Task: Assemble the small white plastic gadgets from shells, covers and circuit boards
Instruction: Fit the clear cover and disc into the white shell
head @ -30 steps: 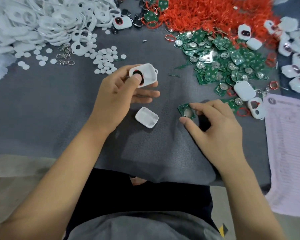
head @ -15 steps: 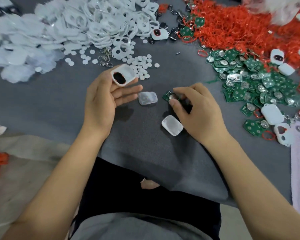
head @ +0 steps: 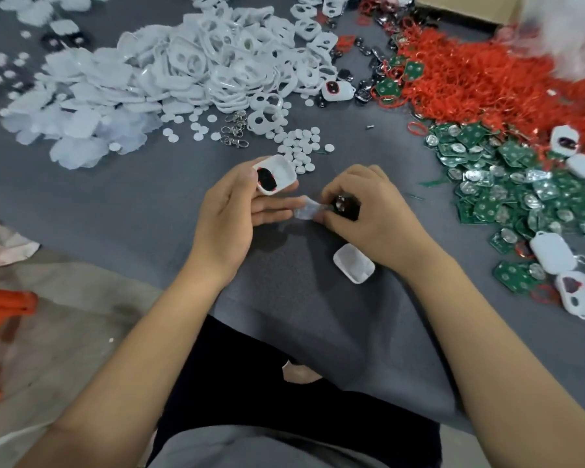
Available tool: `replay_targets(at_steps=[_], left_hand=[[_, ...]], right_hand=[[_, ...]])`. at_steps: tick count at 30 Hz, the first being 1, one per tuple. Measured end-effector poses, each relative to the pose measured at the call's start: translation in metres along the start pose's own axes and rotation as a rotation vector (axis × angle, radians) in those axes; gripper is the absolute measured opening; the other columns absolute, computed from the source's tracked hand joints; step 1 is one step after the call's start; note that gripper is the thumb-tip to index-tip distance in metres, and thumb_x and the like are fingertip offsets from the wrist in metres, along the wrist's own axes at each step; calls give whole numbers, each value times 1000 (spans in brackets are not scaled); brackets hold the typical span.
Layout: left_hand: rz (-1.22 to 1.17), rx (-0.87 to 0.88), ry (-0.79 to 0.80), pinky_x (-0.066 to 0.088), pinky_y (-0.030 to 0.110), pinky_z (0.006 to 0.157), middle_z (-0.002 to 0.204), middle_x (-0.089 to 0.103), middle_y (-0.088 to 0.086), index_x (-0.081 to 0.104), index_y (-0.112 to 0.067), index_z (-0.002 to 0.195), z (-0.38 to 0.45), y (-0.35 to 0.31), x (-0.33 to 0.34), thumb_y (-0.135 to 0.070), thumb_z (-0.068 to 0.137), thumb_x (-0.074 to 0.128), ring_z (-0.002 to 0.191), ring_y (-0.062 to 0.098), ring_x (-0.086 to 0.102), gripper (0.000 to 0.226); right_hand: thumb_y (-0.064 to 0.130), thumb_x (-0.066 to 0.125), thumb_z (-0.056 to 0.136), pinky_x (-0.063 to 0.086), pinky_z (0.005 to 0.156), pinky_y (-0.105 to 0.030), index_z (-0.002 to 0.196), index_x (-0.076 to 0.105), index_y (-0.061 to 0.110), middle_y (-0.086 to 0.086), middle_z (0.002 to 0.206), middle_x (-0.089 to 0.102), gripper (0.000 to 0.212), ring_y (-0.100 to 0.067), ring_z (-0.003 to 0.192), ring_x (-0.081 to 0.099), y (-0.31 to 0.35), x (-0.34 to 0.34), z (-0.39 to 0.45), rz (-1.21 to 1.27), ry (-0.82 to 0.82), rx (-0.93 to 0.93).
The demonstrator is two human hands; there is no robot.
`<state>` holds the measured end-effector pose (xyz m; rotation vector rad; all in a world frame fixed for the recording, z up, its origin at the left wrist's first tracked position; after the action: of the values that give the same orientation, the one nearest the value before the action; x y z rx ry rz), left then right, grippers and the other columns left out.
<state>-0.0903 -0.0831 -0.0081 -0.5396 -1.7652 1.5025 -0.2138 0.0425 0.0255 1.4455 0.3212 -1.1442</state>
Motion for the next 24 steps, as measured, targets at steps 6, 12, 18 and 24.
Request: replay_targets(at_steps=[6, 12, 18, 24], left_hand=[[58, -89, 95, 61, 31, 72, 108, 79, 13, 64, -16, 126, 6, -1, 18, -26, 102, 32, 96, 34, 78, 41], [9, -169, 295, 61, 30, 78, 116, 77, 15, 59, -12, 136, 12, 9, 64, -17, 111, 27, 105, 34, 76, 41], [8, -220, 341, 61, 31, 79, 115, 78, 13, 62, -11, 132, 27, 22, 95, -18, 112, 26, 104, 32, 76, 42], [-19, -215, 329, 60, 28, 78, 112, 78, 16, 63, -10, 131, 23, 26, 88, -20, 112, 28, 102, 32, 77, 41]], right_hand=[[18, 77, 92, 40, 62, -16, 87, 67, 24, 15, 73, 64, 12, -2, 65, 51, -41, -31, -20, 557, -233, 212], [14, 67, 100, 35, 57, -19, 95, 69, 18, 6, 72, 59, 7, -9, 63, 45, -58, -46, -30, 950, -347, 306], [19, 59, 104, 35, 53, -19, 96, 61, 16, 7, 79, 70, 9, -8, 58, 49, -71, -53, -35, 1103, -418, 382], [18, 63, 103, 39, 52, -17, 100, 64, 19, 3, 92, 74, 3, -8, 63, 59, -74, -52, -37, 1142, -414, 396]])
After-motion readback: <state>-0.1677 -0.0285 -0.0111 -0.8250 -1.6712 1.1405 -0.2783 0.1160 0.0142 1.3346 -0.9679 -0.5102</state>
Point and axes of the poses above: each hand's wrist, its own z-axis towards the middle knuckle, its own x-axis out of the palm, y = z × x, the point moved 9 cm from there along z, towards the middle knuckle
